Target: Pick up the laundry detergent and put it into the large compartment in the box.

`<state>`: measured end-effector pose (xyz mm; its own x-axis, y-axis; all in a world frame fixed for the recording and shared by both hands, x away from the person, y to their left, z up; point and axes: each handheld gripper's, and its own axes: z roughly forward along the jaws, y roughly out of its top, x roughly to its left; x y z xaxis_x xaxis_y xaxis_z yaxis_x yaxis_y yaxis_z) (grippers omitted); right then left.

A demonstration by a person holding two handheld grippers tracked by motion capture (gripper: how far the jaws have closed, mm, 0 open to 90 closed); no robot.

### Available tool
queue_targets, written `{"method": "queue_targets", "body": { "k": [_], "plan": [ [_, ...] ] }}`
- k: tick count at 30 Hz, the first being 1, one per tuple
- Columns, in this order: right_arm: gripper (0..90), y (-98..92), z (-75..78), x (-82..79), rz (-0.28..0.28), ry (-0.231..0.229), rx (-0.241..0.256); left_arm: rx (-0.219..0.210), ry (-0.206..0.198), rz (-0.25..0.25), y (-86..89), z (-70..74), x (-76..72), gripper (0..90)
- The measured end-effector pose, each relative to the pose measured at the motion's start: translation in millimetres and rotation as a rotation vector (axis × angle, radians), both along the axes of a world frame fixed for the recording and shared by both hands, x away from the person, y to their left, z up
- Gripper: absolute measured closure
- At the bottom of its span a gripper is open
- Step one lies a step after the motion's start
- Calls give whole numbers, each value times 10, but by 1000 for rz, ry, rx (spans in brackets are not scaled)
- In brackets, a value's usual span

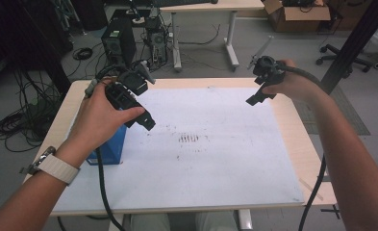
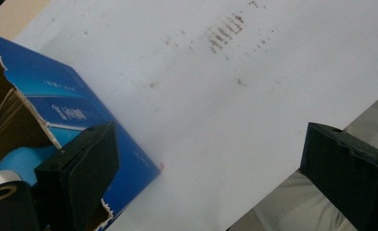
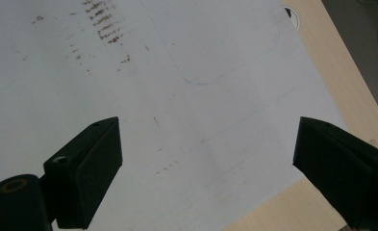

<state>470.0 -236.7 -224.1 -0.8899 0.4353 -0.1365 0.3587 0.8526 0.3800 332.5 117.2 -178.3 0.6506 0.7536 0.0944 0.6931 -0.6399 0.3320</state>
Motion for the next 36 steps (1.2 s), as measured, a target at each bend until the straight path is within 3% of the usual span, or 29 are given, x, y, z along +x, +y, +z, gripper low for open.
{"method": "queue_targets", "body": {
  "k": [14,36],
  "plan": [
    [96,-32,-16,8,-3,1,4,19,5,-53,-157,-41,-45,68],
    [96,-16,-9,-6,2,-3,9,17,4,-52,-172,-68,-51,77]
  ]
}}
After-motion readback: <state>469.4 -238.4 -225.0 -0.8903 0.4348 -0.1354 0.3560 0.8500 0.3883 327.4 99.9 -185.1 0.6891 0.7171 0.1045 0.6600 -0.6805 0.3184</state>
